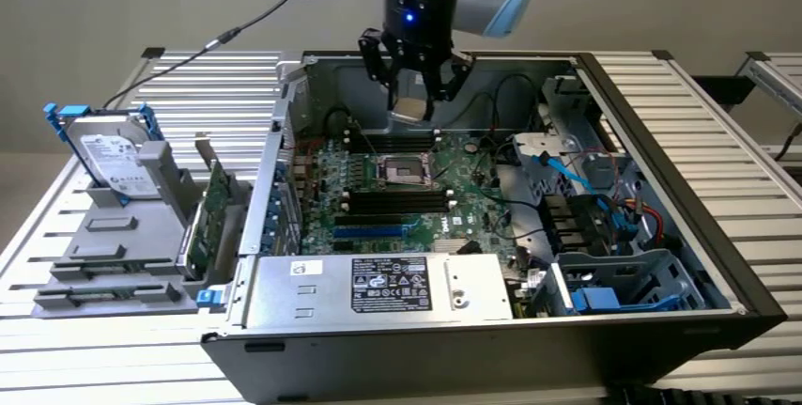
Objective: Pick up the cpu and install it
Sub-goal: 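Place the cpu into insertion slot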
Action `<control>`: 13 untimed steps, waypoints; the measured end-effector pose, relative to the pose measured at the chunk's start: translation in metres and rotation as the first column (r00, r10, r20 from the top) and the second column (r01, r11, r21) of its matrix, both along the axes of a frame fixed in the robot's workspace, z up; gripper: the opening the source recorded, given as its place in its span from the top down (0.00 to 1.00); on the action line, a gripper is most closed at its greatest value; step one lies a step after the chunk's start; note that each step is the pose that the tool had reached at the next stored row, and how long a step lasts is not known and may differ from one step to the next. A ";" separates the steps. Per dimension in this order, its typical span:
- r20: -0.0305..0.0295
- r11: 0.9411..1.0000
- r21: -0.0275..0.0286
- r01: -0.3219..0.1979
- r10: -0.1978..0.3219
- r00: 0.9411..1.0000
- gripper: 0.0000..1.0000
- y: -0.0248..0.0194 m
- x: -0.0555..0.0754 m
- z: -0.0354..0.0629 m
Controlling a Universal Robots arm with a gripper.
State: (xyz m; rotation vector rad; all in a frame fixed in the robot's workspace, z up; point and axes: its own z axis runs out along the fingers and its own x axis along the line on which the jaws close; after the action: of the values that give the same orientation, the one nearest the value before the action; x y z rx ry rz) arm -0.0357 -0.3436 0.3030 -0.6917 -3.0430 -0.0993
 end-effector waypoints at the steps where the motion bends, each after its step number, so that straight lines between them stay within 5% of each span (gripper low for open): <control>1: 0.000 1.000 0.000 0.017 -0.017 1.000 0.45 0.0000 0.000 -0.0010; 8: 0.000 0.991 0.000 0.133 -0.133 0.991 0.45 0.0000 0.000 -0.0058; 13: 0.000 0.975 0.000 0.221 -0.221 0.975 0.45 0.0000 0.000 -0.0105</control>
State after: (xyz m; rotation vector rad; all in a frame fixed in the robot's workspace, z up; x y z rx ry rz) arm -0.0357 -0.3436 0.2925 -1.0288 -2.9537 -0.1023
